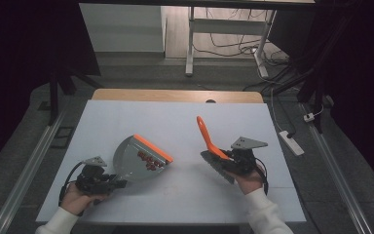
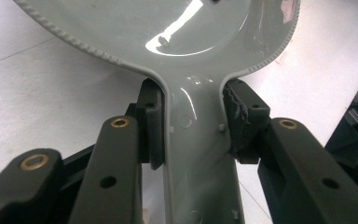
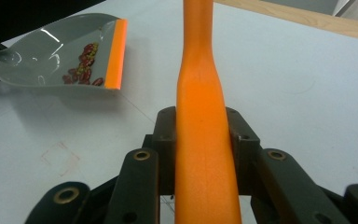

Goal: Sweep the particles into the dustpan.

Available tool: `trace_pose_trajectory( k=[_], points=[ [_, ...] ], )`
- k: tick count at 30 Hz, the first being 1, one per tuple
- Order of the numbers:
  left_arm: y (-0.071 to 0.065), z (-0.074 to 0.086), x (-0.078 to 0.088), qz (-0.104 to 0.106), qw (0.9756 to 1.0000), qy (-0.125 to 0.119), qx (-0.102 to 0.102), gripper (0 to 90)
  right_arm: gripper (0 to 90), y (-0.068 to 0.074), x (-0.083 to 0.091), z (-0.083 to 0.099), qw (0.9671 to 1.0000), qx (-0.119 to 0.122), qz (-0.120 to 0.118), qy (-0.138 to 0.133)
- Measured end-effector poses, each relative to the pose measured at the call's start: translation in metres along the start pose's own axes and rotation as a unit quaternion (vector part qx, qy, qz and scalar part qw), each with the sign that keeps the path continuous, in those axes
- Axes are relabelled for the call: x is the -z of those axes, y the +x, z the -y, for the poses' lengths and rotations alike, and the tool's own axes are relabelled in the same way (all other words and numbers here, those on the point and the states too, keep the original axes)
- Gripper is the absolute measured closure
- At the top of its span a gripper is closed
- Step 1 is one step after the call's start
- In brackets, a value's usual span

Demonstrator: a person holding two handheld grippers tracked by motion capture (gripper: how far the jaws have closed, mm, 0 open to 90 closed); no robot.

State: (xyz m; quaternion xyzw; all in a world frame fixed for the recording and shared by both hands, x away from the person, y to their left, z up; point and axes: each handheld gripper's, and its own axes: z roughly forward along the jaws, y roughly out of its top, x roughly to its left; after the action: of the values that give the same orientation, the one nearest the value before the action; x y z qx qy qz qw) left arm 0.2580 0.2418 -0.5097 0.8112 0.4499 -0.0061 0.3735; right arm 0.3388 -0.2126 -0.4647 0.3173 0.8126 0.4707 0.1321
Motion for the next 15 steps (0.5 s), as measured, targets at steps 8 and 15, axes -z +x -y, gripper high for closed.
trace_pose_trajectory(
  k=[8,15],
  points=[
    [-0.004,0.002,0.002,-0.013,0.9996,-0.017,0.018,61.6,70.2,-0.004,0.012,0.008,1.0000,-0.007,0.004,0.003],
    [-0.007,0.002,0.000,-0.021,0.9988,-0.031,0.032,61.6,70.2,-0.008,0.020,0.011,0.9999,-0.015,-0.002,0.006]
  ],
)
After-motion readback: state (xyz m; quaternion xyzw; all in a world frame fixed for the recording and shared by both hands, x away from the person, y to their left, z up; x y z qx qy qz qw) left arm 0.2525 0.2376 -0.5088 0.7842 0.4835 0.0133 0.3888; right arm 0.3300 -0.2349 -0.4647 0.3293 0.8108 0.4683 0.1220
